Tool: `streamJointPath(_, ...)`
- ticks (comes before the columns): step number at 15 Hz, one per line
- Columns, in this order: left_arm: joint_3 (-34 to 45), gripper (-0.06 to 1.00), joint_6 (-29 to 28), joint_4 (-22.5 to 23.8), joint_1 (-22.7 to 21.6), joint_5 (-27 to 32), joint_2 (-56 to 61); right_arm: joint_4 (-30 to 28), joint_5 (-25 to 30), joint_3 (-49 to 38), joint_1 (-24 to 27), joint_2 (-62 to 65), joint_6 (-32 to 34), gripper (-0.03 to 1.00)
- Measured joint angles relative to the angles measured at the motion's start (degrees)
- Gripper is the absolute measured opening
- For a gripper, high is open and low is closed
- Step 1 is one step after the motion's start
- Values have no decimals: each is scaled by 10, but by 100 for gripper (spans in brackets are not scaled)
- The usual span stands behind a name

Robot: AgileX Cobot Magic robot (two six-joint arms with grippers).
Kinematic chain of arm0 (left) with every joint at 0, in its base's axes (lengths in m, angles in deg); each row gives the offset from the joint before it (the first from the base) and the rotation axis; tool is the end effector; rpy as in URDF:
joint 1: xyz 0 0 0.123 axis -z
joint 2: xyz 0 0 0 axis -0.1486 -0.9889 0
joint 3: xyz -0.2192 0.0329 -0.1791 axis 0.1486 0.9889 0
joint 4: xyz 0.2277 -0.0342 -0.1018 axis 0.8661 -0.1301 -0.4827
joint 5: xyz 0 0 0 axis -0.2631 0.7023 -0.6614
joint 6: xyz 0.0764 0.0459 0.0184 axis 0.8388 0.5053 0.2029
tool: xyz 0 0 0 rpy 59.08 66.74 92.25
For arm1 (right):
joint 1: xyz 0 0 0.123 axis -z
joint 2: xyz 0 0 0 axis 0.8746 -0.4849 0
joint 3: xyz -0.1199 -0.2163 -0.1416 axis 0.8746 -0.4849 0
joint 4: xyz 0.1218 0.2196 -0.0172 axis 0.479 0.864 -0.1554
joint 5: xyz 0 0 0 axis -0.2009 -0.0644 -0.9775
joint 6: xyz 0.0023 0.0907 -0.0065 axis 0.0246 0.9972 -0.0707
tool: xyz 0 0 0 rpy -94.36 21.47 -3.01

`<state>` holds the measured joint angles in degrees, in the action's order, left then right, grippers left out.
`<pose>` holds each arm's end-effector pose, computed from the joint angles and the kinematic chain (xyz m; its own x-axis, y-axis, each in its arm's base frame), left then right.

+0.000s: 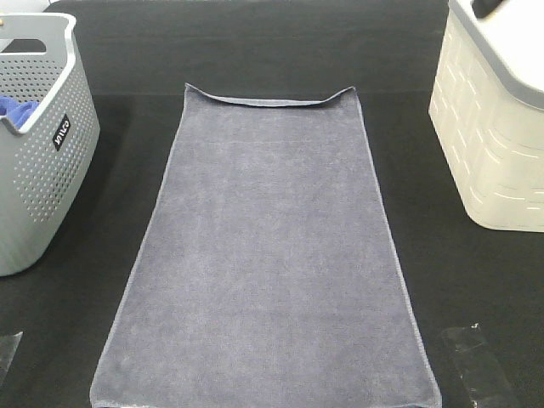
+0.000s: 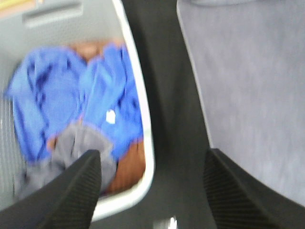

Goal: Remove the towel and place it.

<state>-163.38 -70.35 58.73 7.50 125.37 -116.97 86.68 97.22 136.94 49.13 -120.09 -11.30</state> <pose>0.2239 -0.0495 0.4277 -0.7664 0.1449 -0.6258 0.1232 0.9893 0.0782 0.2824 0.0669 0.3847 -0.8613 -0.1722 -0.4780 -0.2356 0.9689 0.0756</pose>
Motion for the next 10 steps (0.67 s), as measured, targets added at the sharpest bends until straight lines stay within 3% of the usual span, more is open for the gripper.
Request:
streamJointPath(7, 337, 61, 9, -56, 0, 3, 376, 3, 3, -285, 0, 178, 0, 77)
streamJointPath(10, 425, 61, 11, -68, 0, 4, 493, 10, 3, -408, 0, 282, 0, 77)
